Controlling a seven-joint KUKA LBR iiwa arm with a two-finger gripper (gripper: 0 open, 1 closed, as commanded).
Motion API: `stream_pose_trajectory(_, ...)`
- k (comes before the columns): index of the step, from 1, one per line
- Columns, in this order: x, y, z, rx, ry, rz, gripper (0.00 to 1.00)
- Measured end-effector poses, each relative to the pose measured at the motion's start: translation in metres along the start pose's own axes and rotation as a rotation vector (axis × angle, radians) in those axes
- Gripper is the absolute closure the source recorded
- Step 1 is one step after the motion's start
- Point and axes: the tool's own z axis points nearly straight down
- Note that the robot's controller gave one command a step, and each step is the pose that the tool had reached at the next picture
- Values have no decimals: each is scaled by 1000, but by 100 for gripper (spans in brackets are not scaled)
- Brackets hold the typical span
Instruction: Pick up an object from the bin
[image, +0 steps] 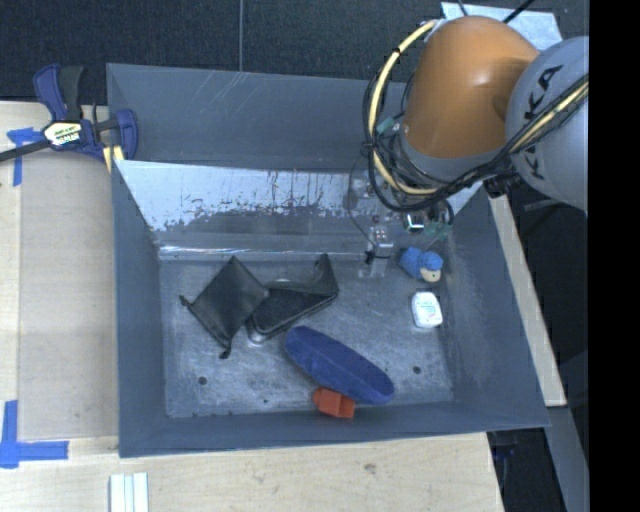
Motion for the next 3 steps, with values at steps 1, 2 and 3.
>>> stream_pose_trajectory(1,48,18,89,0,10,70,0)
stream_pose_trajectory(2,44,21,156,0,-6,42,0)
stream_pose_trajectory(3,44,21,153,1,-7,43,100)
